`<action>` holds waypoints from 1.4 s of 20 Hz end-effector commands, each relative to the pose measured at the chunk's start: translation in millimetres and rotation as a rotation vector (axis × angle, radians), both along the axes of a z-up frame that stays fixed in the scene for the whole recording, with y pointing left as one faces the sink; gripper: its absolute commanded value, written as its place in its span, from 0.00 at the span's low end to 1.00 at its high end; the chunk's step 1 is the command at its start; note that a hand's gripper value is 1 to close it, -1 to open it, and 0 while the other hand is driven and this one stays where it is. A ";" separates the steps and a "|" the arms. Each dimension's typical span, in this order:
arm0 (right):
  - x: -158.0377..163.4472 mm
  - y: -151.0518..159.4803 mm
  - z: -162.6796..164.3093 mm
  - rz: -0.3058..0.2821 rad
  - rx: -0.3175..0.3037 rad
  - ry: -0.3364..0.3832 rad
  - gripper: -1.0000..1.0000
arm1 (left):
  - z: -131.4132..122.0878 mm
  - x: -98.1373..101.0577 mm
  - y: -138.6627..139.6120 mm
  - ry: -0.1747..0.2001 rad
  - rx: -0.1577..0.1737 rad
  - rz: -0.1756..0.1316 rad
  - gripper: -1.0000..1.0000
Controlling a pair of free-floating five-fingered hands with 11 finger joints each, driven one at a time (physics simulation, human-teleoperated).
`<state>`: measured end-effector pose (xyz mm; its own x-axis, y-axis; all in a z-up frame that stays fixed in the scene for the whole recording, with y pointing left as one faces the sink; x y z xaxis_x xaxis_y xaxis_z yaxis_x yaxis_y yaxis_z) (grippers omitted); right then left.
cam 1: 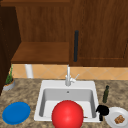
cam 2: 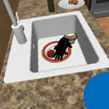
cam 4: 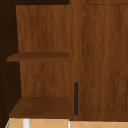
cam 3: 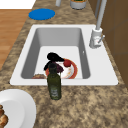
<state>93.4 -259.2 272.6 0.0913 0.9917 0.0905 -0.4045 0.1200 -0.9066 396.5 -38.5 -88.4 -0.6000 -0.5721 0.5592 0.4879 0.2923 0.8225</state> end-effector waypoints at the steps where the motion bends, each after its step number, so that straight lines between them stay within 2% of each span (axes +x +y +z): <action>1: 0.0 0.0 0.0 0.000 0.000 0.000 0.50 | -13.5 17.5 -15.1 0.071 -0.047 -0.010 0.00; 2: 0.0 0.0 0.0 0.000 0.000 0.000 0.50 | -12.9 15.1 -18.0 0.079 -0.046 0.011 0.00; 3: 0.0 0.0 0.0 0.000 0.000 0.000 0.50 | -8.7 11.0 -19.5 0.079 -0.067 0.029 0.00; 5: 0.0 0.0 0.0 0.000 0.000 0.000 0.50 | -0.5 4.4 -21.4 0.080 -0.089 0.039 0.00; 9: 0.0 0.0 0.0 0.000 0.000 0.000 0.50 | 5.8 -0.6 -25.8 0.059 -0.092 0.018 0.00; 12: 0.0 0.0 0.0 0.000 0.000 0.000 0.50 | 11.8 -4.1 -29.4 0.077 -0.099 -0.005 0.00; 15: 0.0 0.0 0.0 0.000 0.000 0.000 0.50 | 11.9 -6.2 -32.6 0.098 -0.134 -0.002 0.00; 18: 0.0 0.0 0.0 0.000 0.000 0.000 0.50 | 14.1 -6.5 -29.5 0.072 -0.166 -0.019 0.00; 22: 0.0 0.0 0.0 0.000 0.000 0.000 0.50 | 7.6 3.0 -25.1 0.085 -0.212 -0.016 0.00; 23: 0.0 0.0 0.0 0.000 0.000 0.000 0.50 | 6.7 5.4 -25.8 0.060 -0.212 -0.025 0.00; 24: 0.0 0.0 0.0 0.000 0.000 0.000 0.50 | 8.5 2.5 -25.2 0.053 -0.202 -0.035 0.00; 26: 0.0 0.0 0.0 0.000 0.000 0.000 0.50 | 8.4 2.5 -23.3 0.049 -0.202 -0.037 0.00; 28: 0.0 0.0 0.0 0.000 0.000 0.000 0.50 | 4.6 5.9 -21.5 0.061 -0.206 -0.031 0.00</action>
